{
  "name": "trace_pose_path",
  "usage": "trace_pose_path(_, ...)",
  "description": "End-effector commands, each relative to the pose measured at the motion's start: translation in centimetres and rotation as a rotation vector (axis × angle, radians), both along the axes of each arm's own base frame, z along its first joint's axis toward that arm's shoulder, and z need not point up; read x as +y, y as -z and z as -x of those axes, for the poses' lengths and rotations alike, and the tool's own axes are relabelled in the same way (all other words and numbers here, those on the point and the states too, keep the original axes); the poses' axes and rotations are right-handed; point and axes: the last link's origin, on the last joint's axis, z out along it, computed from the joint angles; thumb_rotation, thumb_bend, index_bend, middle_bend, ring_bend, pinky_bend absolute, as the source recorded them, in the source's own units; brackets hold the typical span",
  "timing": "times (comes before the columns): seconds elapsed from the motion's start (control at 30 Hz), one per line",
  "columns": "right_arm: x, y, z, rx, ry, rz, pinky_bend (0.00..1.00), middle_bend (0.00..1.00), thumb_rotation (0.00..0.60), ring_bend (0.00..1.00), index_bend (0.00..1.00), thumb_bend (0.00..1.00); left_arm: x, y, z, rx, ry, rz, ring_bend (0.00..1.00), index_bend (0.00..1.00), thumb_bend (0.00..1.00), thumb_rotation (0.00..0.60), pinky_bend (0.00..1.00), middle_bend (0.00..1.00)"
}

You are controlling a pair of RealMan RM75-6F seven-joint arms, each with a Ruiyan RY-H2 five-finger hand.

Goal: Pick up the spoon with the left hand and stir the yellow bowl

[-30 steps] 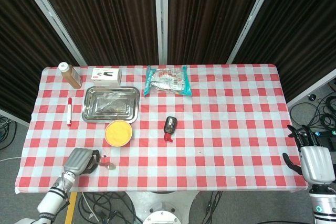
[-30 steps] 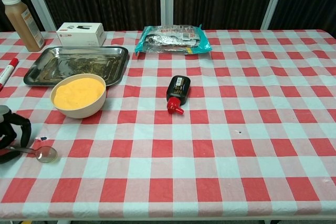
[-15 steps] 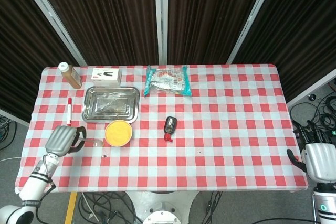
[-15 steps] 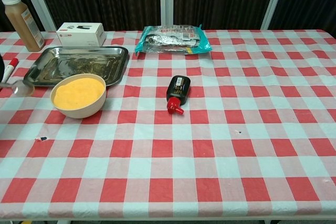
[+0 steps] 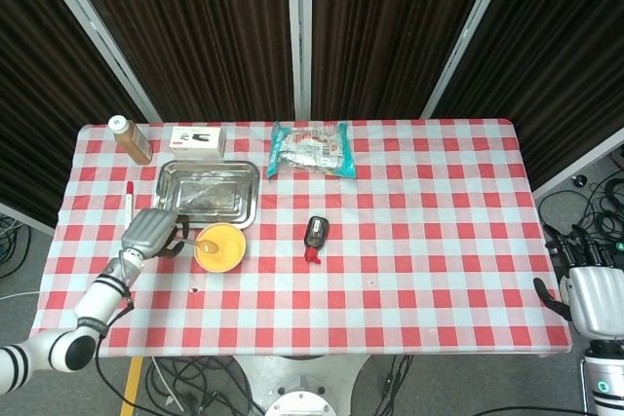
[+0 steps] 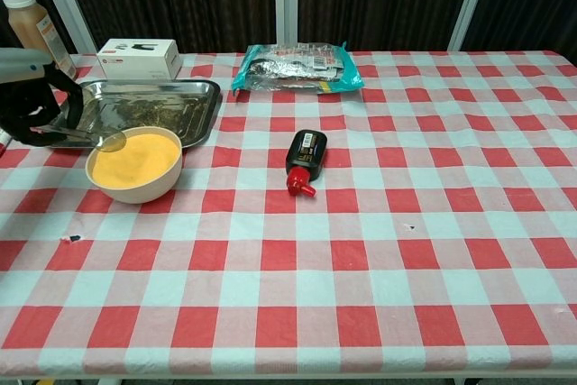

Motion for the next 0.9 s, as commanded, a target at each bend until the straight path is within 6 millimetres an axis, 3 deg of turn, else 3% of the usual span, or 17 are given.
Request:
trace_pose_path(0.03,0.0,0.0,0.1,-0.001,0.004,-0.001,0.21,0.33,0.600,0.10,0.11,0.22,0.4,1.2,-0.4,0.017,-0.002,0.020,0.90,0.61,0.42,0.600,0.95,0.92)
trace_pose_path(0.23,0.1,0.0,0.3,-0.012,0.005,-0.008,0.21,0.33,0.600,0.10,0.11,0.22,0.5,2.4,-0.8,0.027,-0.011,0.051,0.90,0.56,0.42,0.600,0.95,0.91)
trace_pose_path(0.47,0.0,-0.1,0.3,-0.015,0.005,-0.005,0.22,0.34,0.600,0.10,0.11,0.22,0.4,2.3,-1.3,0.023,-0.001,0.029,0.89,0.46,0.42,0.600,0.95,0.90)
trace_pose_path(0.9,0.1,0.0,0.4,-0.021,0.003,-0.006,0.23,0.34,0.600,0.10,0.12,0.22,-0.1,2.5,-1.6,0.023,0.056,-0.015,0.90,0.54,0.31,0.600,0.95,0.90)
